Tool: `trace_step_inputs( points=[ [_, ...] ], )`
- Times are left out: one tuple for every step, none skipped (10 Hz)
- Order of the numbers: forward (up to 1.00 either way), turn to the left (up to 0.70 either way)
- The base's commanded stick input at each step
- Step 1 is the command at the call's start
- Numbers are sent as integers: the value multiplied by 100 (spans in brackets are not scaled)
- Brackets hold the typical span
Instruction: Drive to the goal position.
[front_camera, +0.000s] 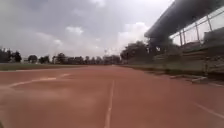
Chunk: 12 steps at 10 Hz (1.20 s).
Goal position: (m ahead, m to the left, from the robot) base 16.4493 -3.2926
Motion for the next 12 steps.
trace_step_inputs(
  points=[
    [45, 0],
    [45, 0],
    [45, 0],
    [45, 0],
    [45, 0],
    [45, 0],
    [45, 0],
    [45, 0],
    [45, 0],
    [45, 0],
    [45, 0],
    [45, 0]
  ],
)
